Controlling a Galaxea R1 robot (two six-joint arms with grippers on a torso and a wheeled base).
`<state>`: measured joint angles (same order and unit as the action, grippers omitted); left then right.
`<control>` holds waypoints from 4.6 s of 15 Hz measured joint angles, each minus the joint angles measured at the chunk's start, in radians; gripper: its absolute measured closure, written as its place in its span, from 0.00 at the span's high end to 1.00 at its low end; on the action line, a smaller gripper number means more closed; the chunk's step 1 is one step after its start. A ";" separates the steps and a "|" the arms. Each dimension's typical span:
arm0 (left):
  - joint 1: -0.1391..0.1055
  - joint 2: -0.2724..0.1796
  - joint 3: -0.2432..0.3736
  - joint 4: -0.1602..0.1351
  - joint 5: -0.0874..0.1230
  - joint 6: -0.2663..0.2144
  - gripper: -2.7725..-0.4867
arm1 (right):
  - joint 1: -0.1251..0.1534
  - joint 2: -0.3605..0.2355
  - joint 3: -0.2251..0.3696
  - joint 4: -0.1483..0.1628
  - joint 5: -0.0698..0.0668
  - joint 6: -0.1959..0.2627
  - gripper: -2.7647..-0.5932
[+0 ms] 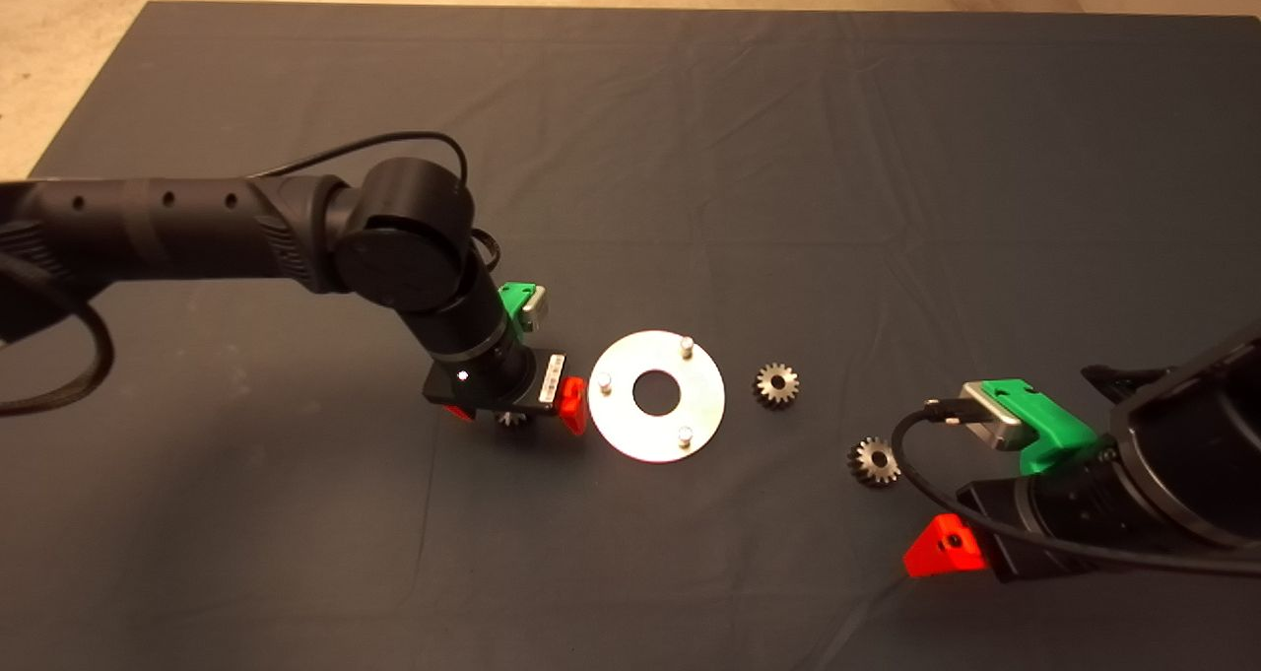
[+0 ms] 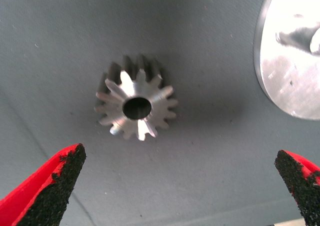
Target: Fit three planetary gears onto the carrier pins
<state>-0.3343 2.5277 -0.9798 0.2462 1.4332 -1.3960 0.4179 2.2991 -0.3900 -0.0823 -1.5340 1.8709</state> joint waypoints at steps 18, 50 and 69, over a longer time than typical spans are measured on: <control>0.041 0.000 -0.016 0.036 0.076 0.022 0.99 | 0.000 0.000 0.000 0.000 0.001 -0.004 0.99; 0.049 0.053 -0.132 0.039 0.044 0.146 0.69 | -0.005 -0.002 0.000 0.000 0.000 -0.003 0.99; 0.050 0.047 -0.107 0.039 0.050 0.149 0.45 | -0.005 -0.002 0.000 0.000 0.000 -0.004 0.99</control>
<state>-0.2847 2.5743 -1.0866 0.2847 1.4836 -1.2475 0.4128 2.2970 -0.3900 -0.0821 -1.5336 1.8672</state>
